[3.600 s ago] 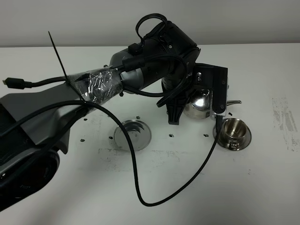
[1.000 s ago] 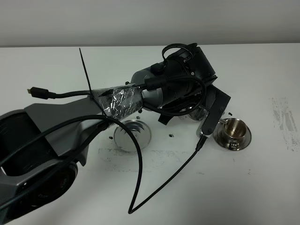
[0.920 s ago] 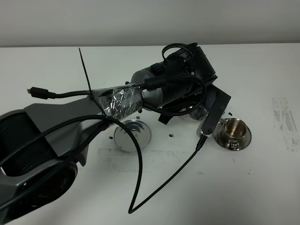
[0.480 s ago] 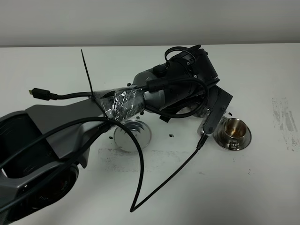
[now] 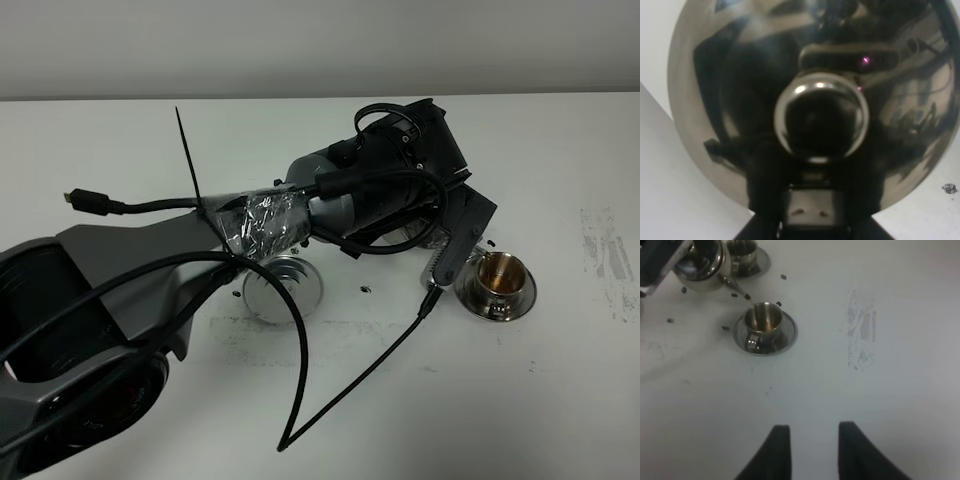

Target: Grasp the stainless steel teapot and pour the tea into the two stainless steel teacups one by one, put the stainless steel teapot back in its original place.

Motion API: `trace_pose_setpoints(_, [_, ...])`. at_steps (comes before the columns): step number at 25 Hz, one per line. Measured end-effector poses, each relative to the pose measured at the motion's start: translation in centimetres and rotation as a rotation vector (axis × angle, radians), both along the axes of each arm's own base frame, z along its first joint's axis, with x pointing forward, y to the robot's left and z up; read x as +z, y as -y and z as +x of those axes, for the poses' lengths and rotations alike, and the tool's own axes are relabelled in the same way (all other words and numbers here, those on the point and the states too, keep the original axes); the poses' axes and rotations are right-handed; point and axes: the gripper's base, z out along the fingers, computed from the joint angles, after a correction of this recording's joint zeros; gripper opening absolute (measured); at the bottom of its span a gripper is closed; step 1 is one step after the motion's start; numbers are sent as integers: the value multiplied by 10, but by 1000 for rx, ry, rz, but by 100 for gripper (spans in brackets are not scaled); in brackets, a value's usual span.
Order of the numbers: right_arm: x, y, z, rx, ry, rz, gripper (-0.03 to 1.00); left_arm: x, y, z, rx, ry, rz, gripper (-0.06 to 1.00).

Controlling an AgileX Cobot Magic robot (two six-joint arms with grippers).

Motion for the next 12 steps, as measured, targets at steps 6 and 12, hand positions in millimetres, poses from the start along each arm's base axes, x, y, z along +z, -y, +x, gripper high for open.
trace_pose_setpoints(6, [0,0,0,0,0,0,23,1,2,-1,-10,15,11,17])
trace_pose_setpoints(12, [0,0,0,0,0,0,23,1,2,-2,-13,17,13,17])
